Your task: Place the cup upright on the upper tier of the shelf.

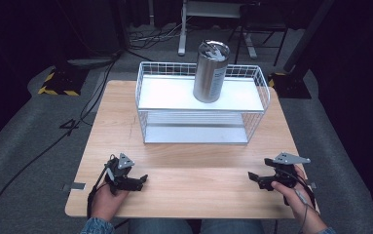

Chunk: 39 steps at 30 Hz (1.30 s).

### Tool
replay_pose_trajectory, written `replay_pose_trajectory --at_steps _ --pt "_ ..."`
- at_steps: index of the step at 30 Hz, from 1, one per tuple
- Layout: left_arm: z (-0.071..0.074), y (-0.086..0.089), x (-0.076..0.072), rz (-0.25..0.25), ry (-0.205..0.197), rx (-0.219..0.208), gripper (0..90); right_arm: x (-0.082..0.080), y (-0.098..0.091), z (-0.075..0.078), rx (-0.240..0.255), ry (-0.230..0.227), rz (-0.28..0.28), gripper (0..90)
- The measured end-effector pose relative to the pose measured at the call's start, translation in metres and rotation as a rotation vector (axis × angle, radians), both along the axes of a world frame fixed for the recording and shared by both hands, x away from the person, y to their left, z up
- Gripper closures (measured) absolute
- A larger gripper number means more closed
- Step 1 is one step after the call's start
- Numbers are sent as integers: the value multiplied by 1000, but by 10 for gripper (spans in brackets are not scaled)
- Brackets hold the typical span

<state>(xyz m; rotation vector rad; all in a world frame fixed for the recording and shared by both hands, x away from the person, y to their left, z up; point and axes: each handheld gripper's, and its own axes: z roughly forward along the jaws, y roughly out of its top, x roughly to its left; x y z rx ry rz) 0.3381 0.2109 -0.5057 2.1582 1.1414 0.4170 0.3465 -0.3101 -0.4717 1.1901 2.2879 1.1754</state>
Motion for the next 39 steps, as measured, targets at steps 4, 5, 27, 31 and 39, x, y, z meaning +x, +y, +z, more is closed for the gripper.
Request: replay_pose_trajectory --at_steps 4,5,27,31,39 --pt "0 0 0 3 1 -2 67 -1 -1 -7 -20 -9 0 70" --pt "0 0 0 3 1 -3 67 -2 -1 -13 -25 -11 -3 70" --pt "0 0 0 0 0 0 67 -4 6 -35 -139 19 21 33" --pt "0 0 0 0 0 0 67 -3 8 -35 -145 22 22 18" --pt "0 0 0 0 0 0 67 -3 8 -35 -142 21 22 15"
